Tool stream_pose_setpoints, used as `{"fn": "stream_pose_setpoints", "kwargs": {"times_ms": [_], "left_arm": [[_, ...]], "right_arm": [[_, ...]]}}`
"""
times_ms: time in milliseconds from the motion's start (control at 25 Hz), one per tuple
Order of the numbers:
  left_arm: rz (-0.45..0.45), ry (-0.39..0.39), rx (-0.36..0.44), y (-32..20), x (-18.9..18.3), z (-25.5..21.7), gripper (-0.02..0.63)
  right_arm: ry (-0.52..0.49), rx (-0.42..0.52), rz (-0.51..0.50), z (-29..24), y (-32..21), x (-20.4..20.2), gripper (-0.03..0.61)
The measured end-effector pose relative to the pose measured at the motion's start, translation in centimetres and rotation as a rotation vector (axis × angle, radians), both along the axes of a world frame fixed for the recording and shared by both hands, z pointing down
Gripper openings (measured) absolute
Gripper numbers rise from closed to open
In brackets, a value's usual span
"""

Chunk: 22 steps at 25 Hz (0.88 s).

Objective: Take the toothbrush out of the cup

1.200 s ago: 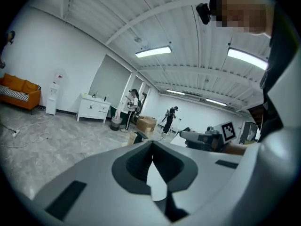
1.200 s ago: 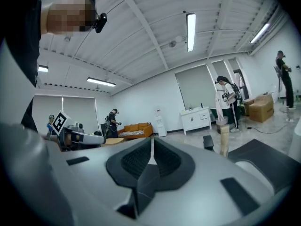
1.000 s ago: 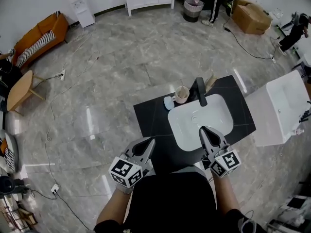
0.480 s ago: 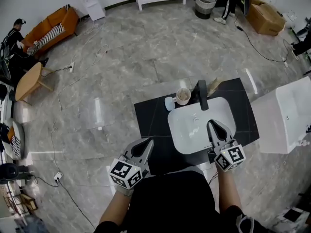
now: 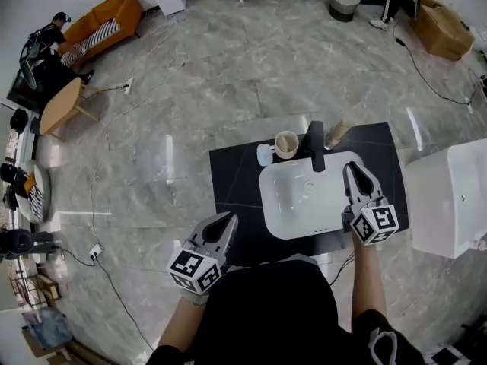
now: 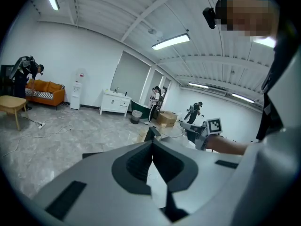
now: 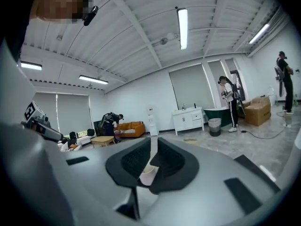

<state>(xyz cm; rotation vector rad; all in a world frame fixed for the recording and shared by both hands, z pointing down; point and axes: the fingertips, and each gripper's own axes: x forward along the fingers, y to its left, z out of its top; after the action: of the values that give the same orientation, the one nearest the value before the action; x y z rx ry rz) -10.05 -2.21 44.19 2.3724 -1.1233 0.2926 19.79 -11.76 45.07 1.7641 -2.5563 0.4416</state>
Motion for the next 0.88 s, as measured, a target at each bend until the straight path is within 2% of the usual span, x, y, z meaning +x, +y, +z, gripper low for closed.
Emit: {"fn": "stream_pose_setpoints", "kwargs": {"times_ms": [320, 640, 880], "left_arm": [[-0.085, -0.057, -0.049, 0.6, 2.6, 1.8, 0.021], [-0.177, -0.094, -0.097, 2.0, 3.2, 3.1, 0.021], [-0.235, -0.107, -0.121, 3.1, 2.8, 3.9, 0.021]], "right_arm": [[-0.007, -0.024, 0.016, 4.6, -5.2, 5.8, 0.054], [0.011, -0.070, -0.026, 8.3, -10.2, 7.5, 0.189], [0.043, -0.112, -0.070, 11.5, -13.2, 7.3, 0.218]]}}
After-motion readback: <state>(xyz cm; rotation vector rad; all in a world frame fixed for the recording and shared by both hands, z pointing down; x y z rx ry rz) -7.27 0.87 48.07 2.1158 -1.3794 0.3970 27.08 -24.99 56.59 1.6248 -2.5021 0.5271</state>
